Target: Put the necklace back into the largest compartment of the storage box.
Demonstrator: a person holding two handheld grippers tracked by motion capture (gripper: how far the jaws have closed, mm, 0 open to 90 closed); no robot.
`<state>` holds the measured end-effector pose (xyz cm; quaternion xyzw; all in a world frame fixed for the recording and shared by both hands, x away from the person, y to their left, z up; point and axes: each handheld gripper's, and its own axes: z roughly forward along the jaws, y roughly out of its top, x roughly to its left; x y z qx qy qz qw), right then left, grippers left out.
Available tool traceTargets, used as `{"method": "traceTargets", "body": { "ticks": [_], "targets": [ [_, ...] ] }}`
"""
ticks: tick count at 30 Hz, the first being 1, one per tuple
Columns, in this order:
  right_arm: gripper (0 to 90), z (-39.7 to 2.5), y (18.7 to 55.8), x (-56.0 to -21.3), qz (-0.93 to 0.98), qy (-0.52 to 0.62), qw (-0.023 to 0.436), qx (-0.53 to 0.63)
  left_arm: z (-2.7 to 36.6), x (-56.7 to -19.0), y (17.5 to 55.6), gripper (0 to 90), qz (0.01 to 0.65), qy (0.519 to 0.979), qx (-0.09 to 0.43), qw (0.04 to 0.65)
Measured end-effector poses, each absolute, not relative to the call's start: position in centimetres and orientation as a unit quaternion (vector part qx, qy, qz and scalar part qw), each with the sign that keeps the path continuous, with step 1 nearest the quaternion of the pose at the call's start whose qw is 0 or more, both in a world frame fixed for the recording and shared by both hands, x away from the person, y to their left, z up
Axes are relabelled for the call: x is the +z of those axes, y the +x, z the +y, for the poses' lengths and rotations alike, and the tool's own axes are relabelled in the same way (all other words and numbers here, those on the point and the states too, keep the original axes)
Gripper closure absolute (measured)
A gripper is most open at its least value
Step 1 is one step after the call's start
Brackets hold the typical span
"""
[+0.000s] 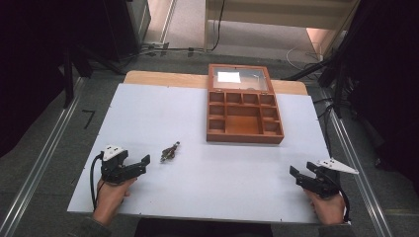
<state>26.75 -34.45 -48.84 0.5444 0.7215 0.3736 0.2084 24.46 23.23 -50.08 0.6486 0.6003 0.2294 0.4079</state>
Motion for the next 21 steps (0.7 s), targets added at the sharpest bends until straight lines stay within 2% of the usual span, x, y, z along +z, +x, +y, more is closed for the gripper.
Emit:
{"method": "traceTargets", "body": {
  "ticks": [21],
  "targets": [
    [25.7, -34.2, 26.8, -48.8, 0.724, 0.540, 0.209, 0.374, 22.0, -50.0, 25.1, 14.7, 0.589, 0.658, 0.237, 0.405]
  ]
}}
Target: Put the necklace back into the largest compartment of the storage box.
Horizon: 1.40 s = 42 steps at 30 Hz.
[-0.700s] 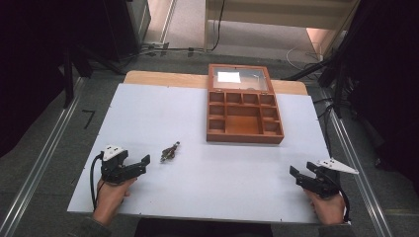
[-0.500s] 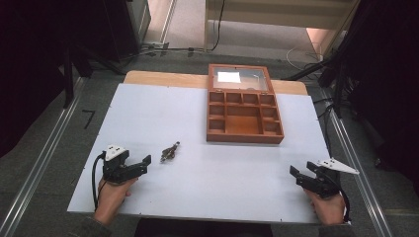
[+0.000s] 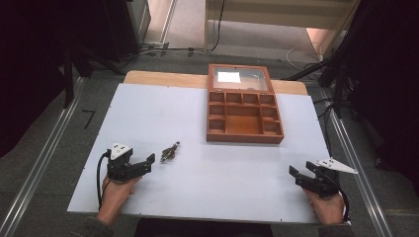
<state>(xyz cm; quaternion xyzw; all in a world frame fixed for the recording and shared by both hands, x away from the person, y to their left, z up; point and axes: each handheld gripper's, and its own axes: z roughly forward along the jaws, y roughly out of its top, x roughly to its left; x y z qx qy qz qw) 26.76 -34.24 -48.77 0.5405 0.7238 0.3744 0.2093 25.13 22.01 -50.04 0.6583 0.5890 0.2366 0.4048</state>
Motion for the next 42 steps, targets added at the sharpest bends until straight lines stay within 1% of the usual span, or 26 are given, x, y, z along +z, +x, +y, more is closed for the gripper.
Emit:
{"method": "traceTargets", "body": {
  "ticks": [26, 42],
  "targets": [
    [25.6, -34.1, 26.8, -48.8, 0.726, 0.540, 0.208, 0.373, 20.3, -49.9, 26.3, 14.7, 0.578, 0.666, 0.230, 0.411],
    [25.7, -34.0, 26.9, -48.9, 0.726, 0.540, 0.207, 0.372, 18.9, -49.8, 27.1, 14.7, 0.567, 0.671, 0.236, 0.415]
  ]
}}
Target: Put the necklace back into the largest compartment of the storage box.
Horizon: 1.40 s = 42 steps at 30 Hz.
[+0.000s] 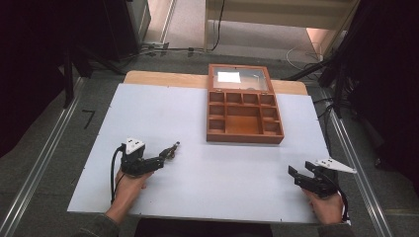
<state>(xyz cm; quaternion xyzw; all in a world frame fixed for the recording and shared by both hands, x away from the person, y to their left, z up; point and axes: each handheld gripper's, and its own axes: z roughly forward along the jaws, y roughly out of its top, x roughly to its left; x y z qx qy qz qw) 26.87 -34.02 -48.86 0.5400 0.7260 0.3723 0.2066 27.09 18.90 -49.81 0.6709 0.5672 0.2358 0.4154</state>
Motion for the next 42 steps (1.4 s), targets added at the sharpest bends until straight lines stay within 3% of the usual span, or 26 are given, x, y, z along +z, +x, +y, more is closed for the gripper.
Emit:
{"method": "traceTargets", "body": {
  "ticks": [42],
  "targets": [
    [25.6, -34.0, 26.9, -48.9, 0.727, 0.539, 0.206, 0.373, 16.6, -50.1, 28.6, 14.9, 0.550, 0.687, 0.239, 0.410]
  ]
}}
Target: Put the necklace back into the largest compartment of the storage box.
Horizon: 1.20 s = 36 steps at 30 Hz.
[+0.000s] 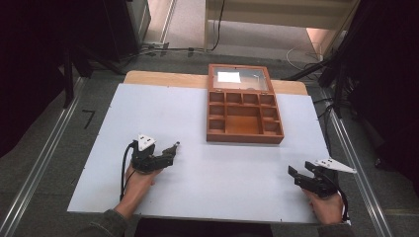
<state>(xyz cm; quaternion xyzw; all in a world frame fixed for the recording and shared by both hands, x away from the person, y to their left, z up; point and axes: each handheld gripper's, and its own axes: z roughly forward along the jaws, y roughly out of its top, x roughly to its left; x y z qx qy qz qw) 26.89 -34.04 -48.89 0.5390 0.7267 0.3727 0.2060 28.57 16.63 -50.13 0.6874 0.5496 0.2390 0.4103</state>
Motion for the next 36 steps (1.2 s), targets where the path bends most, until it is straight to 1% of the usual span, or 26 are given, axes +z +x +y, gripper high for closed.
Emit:
{"method": "traceTargets", "body": {
  "ticks": [8, 14, 21, 32, 36],
  "targets": [
    [25.7, -34.1, 26.9, -48.9, 0.727, 0.539, 0.206, 0.373, 16.2, -50.4, 28.9, 16.0, 0.549, 0.691, 0.240, 0.404],
    [25.7, -34.1, 26.9, -48.9, 0.727, 0.538, 0.206, 0.373, 15.9, -50.5, 29.1, 19.8, 0.547, 0.695, 0.241, 0.400],
    [25.7, -34.1, 26.9, -48.9, 0.728, 0.539, 0.204, 0.373, 15.7, -50.8, 29.3, 22.2, 0.548, 0.700, 0.236, 0.392],
    [25.7, -34.0, 26.9, -48.9, 0.728, 0.538, 0.204, 0.372, 15.5, -51.0, 29.5, 31.8, 0.546, 0.708, 0.229, 0.386],
    [25.7, -34.0, 26.9, -48.9, 0.728, 0.539, 0.203, 0.372, 15.3, -51.1, 29.6, 36.7, 0.544, 0.713, 0.226, 0.381]
  ]
}}
